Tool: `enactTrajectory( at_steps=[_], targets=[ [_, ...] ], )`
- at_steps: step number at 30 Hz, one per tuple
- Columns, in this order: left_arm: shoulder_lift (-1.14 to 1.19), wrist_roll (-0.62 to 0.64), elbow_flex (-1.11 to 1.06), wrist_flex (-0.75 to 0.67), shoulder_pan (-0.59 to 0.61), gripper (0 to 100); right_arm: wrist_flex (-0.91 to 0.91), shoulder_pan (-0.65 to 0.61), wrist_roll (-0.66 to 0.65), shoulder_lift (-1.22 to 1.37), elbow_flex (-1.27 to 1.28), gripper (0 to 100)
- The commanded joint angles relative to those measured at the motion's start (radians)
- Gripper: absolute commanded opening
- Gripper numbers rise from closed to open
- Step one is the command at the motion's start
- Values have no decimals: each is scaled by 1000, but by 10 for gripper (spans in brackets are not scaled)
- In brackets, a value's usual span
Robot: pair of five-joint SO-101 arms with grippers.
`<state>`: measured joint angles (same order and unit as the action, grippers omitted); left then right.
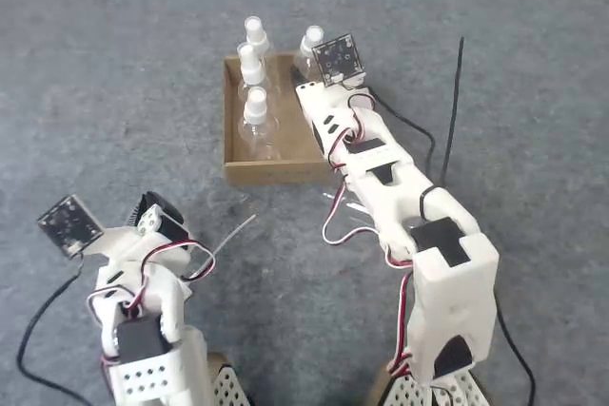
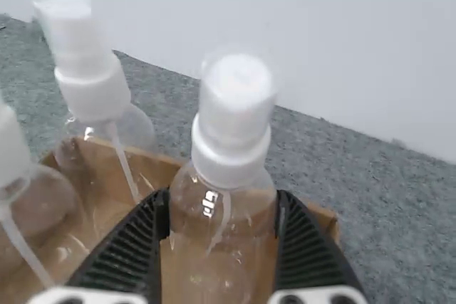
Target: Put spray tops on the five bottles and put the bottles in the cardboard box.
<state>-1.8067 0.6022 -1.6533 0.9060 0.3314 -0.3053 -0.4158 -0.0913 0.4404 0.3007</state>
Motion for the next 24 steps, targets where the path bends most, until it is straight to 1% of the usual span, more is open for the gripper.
enactTrajectory(
  at_steps=[1, 5, 8, 17, 19, 22, 24],
  targets=[
    [-14, -8, 10, -32, 3, 15, -13, 12, 6, -22, -64, 23],
    [-14, -8, 10, -32, 3, 15, 24, 10, 6, -24, -64, 118],
    [-14, -8, 10, -32, 3, 15, 28, 10, 8, -24, -64, 169],
    [-14, -8, 2, -34, 3, 15, 30, 8, 5, -21, -63, 177],
    [-14, -8, 1, -34, 3, 15, 58, 8, 5, -25, -63, 185],
    [-14, -8, 1, -35, 3, 15, 114, -2, 11, -30, -68, 251],
    [-14, -8, 1, -35, 3, 15, 124, -10, 11, -30, -66, 273]
  ],
)
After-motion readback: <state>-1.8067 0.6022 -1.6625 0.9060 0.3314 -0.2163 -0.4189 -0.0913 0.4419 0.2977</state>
